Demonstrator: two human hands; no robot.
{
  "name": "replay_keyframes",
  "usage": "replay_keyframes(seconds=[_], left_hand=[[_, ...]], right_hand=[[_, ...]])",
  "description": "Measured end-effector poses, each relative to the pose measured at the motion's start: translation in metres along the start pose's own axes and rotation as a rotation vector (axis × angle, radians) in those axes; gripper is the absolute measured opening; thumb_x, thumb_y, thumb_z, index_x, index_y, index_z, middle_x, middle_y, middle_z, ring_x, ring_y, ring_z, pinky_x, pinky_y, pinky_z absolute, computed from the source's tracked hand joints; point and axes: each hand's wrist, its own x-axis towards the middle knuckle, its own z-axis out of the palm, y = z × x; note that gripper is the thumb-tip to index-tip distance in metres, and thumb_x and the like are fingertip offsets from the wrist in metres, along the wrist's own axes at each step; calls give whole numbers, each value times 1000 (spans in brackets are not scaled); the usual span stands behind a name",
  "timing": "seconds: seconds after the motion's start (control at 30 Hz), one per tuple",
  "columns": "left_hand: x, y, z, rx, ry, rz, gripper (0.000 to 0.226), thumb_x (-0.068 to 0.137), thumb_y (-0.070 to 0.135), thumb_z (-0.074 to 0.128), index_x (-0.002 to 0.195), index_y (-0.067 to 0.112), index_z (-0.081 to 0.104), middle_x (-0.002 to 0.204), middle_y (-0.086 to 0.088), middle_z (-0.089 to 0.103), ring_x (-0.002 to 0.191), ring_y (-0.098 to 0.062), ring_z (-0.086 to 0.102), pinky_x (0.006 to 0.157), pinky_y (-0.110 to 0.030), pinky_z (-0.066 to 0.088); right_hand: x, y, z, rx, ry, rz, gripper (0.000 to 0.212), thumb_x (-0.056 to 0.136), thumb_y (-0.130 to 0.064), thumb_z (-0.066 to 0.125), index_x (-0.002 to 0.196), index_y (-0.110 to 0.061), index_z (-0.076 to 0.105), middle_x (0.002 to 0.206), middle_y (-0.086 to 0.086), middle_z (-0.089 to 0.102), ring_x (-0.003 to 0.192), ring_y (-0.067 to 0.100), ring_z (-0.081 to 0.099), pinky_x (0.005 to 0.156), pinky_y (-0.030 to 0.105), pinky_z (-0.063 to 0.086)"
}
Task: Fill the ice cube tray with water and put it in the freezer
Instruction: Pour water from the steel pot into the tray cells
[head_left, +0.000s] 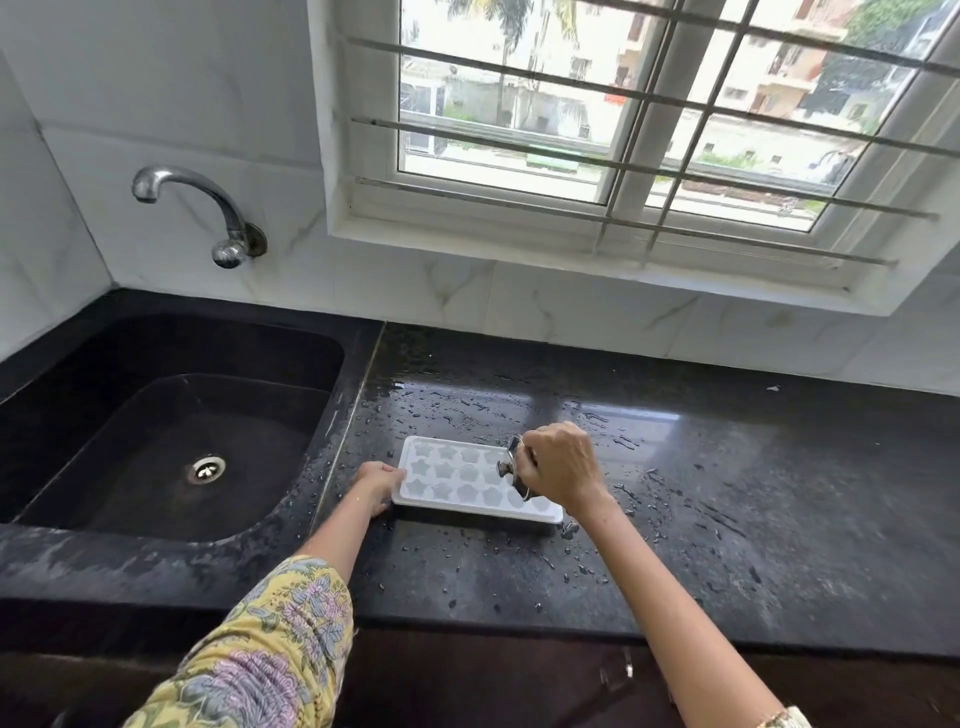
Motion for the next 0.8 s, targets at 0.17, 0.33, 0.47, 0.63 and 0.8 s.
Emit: replay_keyframes(seconds=[0.17, 0.33, 0.47, 0.63, 0.8], left_hand=[[1, 0, -1, -1, -10, 6, 29, 93, 12, 55, 65, 14, 48, 119, -14, 60, 94, -17, 46, 78, -28, 36], [2, -1, -1, 7, -11, 15, 28, 93, 13, 55, 65, 14, 49, 127, -16, 59, 94, -18, 46, 78, -28, 36], [3, -1, -1, 11, -5, 14, 27, 93, 13, 55, 66, 14, 49, 128, -14, 58, 95, -18, 46, 79, -29, 38], [3, -2, -1, 14, -7, 15, 27, 92, 13, 56, 66, 14, 49, 128, -15, 59, 94, -18, 46, 76, -28, 38], [2, -1, -1, 10, -8, 14, 27, 93, 11, 56, 67, 14, 48, 128, -14, 58, 94, -18, 46, 75, -27, 40]], right_hand=[[0, 2, -2, 6, 16, 3, 31, 69, -17, 50, 39, -18, 42, 34, -6, 38, 31, 12, 35, 46, 20, 39], [-1, 5, -7, 113, 48, 92, 33, 70, -15, 51, 39, -18, 40, 34, -4, 36, 32, 12, 33, 45, 18, 28], [-2, 13, -13, 232, 86, 133, 43, 74, -12, 53, 42, -26, 29, 36, -15, 23, 33, 1, 24, 40, 13, 22], [-3, 23, -16, 197, 48, 140, 43, 74, -9, 53, 41, -26, 31, 35, -13, 25, 33, 5, 26, 42, 11, 18], [-7, 24, -12, 41, 12, 65, 33, 71, -12, 55, 39, -15, 45, 35, -8, 33, 31, 9, 32, 45, 15, 27]])
